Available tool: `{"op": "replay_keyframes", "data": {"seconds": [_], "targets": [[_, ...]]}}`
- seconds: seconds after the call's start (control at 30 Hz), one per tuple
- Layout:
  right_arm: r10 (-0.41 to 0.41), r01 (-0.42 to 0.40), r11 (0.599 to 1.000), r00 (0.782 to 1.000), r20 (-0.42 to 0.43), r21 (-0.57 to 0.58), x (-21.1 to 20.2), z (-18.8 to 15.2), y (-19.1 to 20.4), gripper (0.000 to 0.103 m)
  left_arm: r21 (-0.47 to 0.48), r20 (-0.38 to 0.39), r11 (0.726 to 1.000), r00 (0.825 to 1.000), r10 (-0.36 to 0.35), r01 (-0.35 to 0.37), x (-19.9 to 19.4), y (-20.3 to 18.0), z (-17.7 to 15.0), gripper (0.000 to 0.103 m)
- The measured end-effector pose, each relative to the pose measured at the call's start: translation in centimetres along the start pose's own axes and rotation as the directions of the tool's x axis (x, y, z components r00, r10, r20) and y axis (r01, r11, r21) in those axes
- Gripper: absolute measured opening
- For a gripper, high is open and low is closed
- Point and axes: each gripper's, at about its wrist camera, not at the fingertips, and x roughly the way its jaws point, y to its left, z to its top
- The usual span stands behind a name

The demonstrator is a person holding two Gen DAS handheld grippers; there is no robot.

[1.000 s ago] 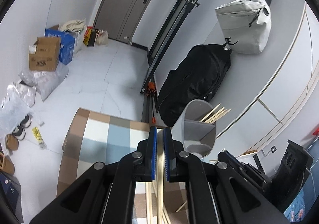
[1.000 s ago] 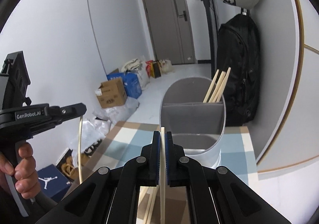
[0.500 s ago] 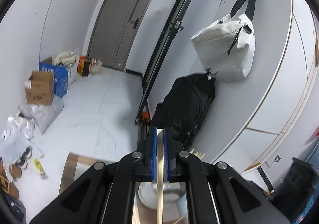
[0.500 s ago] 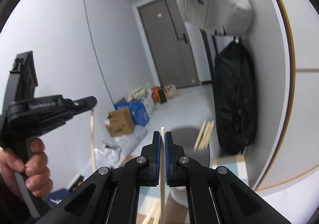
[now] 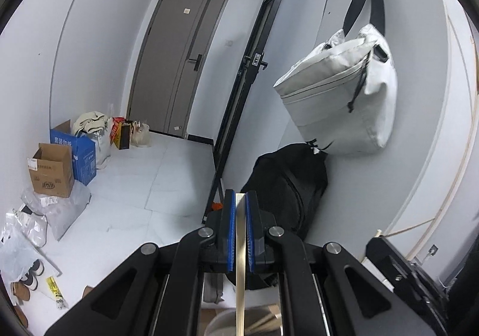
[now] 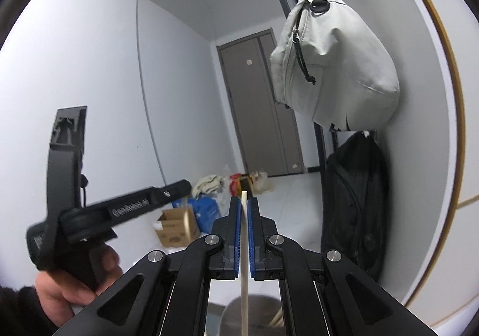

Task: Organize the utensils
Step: 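Lift both held sticks up over the white utensil holder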

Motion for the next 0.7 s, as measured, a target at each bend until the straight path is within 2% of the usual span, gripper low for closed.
{"op": "replay_keyframes", "data": {"seconds": [0.3,0.43,0.7], "targets": [[-0.019,0.019,1.0,1.0,0.013,0.011,2.4,-0.4,-2.0,0.003,0.001,0.0,1.0,1.0,-0.022,0.022,2.6,0.7,-0.5,0.003],[-0.021,0.021,1.0,1.0,0.005,0.019,3.2,-1.1,-2.6,0.003,0.039,0.011,0.999,1.0,0.004,-0.004,3.4,0.1,-1.1,0.003],[-0.007,0.008,1.0,1.0,-0.008,0.029,4.7,-2.3,-3.4,0.003,0.048,0.004,0.999,1.0,0.001,-0.001,4.7,0.0,-2.2,0.003]]}}
